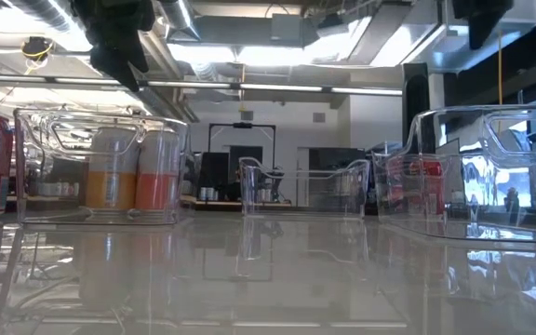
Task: Sort soda cans
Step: Put the yellow white soda can into the left transparent bin
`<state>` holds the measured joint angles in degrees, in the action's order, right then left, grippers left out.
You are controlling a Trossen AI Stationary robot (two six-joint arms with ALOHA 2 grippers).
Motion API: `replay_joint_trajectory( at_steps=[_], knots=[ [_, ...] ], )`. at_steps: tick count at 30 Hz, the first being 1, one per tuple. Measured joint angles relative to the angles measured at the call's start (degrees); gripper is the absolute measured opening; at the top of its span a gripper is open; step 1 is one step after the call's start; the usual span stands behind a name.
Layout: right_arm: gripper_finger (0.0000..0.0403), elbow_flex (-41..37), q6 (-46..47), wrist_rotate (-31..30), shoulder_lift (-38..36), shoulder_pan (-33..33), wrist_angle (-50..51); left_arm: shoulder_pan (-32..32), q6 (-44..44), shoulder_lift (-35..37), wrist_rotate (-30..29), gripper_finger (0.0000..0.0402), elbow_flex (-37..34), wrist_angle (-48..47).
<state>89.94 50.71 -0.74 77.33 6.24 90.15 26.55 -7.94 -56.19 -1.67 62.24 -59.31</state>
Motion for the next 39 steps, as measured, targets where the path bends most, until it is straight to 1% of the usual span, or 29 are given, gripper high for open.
replay_joint_trajectory(
  at_steps=[4, 11, 15, 19, 24, 28, 34, 39],
  knots=[
    [0.0372, -3.3, 6.0, -2.8, -3.5, 2.9, 0.0, 0.0, 1.0, 0.0, 0.0, 0.0363, 0.0, 0.0],
    [0.0372, -15.1, 7.7, -3.8, -11.3, 3.1, -0.1, 0.0, 1.2, 0.0, 0.0, 0.0363, 0.0, 0.0],
    [0.0372, -21.6, 10.6, -3.6, -14.9, 3.1, 0.0, 0.0, 1.1, 0.0, 0.0, 0.0363, 0.0, 0.0],
    [0.0372, -26.7, 10.1, -2.6, -16.0, 3.1, -0.1, 0.0, 1.0, 0.0, 0.0, 0.0363, 0.0, 0.0],
    [0.0372, -31.9, 6.0, -1.1, -16.1, 3.1, -0.2, 0.0, 0.7, 0.0, 0.0, 0.0363, 0.0, 0.0],
    [0.0372, -34.8, 4.2, -0.6, -16.1, 3.1, -0.1, 0.0, 0.5, 0.0, 0.0, 0.0363, 0.0, 0.0],
    [0.0372, -39.3, 3.4, 2.2, -16.1, 3.1, -0.4, 0.0, 0.2, 0.0, 0.0, 0.0363, 0.0, 0.0],
    [0.0368, -41.4, 3.2, 3.0, -16.0, 3.1, -3.3, 0.0, 0.2, 0.0, 0.0, 0.0363, 0.0, 1.1]
  ],
)
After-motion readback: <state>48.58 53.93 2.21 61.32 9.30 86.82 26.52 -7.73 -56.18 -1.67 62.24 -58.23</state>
